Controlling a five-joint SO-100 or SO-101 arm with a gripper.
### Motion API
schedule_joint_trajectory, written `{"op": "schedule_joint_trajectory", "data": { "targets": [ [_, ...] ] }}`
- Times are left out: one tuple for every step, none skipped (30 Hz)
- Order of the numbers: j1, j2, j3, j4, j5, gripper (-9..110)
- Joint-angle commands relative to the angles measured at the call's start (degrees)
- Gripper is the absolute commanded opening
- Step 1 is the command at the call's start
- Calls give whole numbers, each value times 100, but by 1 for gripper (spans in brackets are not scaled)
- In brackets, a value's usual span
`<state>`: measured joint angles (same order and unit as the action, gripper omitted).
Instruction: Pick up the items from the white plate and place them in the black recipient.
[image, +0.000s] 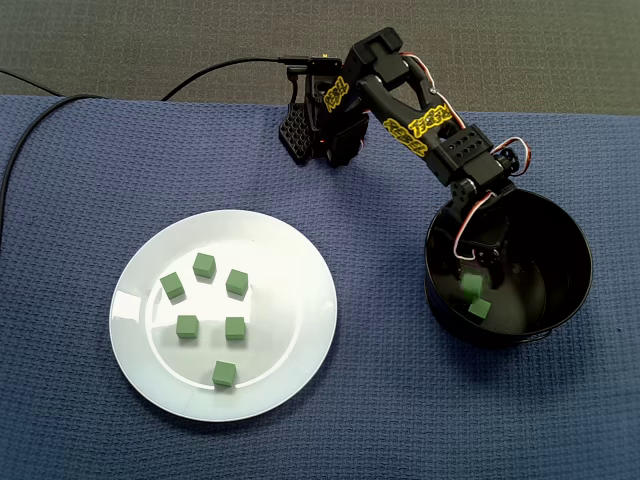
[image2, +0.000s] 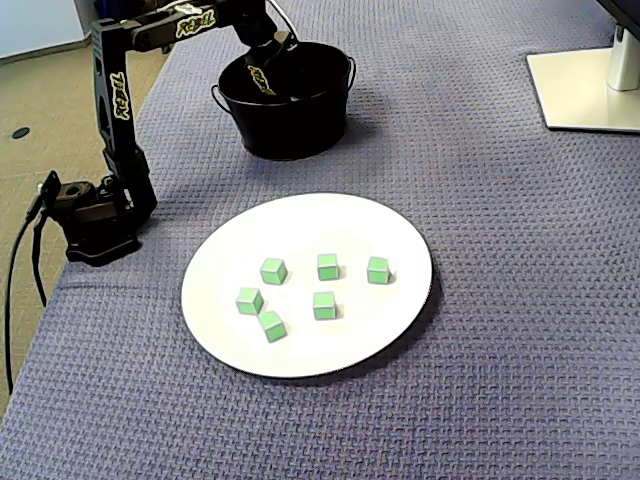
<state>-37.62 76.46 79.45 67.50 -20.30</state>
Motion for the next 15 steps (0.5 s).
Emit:
{"op": "schedule_joint_trajectory", "data": {
  "targets": [
    [510,923,-9,308,185,45],
    [800,1257,-88,492,264,45],
    [1178,1591,-237,712,396,44],
    [1661,1916,-466,949,703,43],
    [2276,2188,-703,1169,1099,40],
    [2971,2391,-923,1424,1433,38],
    [3665,2522,-1081,1626,1784,38],
    [4351,2610,-1116,1775,2092,40],
    [4939,2672,-1046,1837,2329,41],
    [5449,2698,-896,1863,2479,42],
    [5906,2681,-703,1881,2593,43],
    [6284,2628,-448,1881,2654,44],
    [6583,2540,-167,1881,2654,45],
    [6847,2417,141,1846,2602,45],
    [7075,2294,475,1705,2487,43]
  ]
}}
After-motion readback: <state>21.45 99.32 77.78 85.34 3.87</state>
